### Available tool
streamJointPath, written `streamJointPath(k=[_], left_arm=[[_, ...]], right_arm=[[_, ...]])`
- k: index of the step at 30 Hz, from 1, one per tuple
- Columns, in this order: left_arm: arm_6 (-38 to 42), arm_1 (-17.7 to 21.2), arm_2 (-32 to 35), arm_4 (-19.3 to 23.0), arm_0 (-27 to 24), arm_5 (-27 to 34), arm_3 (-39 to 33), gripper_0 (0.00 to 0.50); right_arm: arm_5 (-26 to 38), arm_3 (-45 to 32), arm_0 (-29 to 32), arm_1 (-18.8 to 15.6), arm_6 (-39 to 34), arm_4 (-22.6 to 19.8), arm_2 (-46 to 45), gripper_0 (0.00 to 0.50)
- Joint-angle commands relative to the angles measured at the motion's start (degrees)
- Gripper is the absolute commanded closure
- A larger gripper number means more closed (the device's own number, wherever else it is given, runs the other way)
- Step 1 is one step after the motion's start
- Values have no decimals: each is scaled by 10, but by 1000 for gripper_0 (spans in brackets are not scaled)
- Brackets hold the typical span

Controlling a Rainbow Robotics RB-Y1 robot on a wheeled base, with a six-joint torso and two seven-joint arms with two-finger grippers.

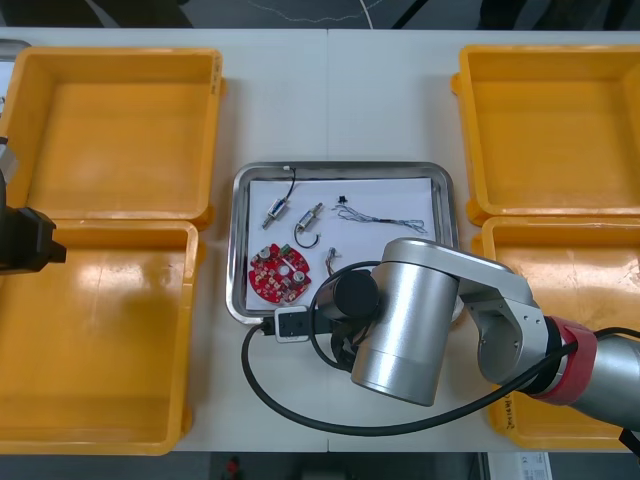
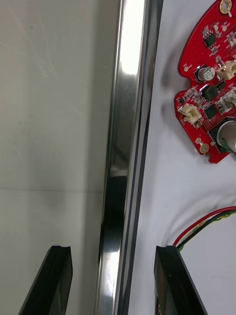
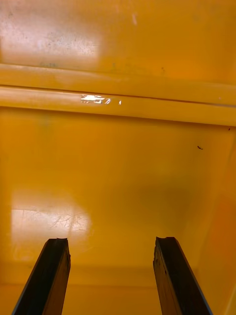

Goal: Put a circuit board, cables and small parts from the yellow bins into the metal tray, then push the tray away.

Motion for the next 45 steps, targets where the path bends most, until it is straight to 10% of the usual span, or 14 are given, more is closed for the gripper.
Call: streamJointPath(k=[1, 21, 23, 25, 26, 45], left_arm=[[-54, 22, 16, 1, 26, 3, -26, 0], [-60, 22, 17, 3, 65, 3, -57, 0], [-60, 22, 17, 3, 65, 3, -57, 0], [-60, 22, 17, 3, 65, 3, -57, 0], [-60, 22, 17, 3, 65, 3, -57, 0], [-60, 22, 17, 3, 65, 3, -57, 0]], right_arm=[[-6, -5, 7, 13, -1, 10, 6, 16], [-6, 17, 8, 13, -10, 18, 6, 18], [-6, 17, 8, 13, -12, 19, 5, 107], [-5, 17, 8, 14, -14, 19, 6, 416], [-5, 17, 7, 15, -15, 19, 6, 474], [-6, 39, -44, 18, -34, 27, 5, 500]])
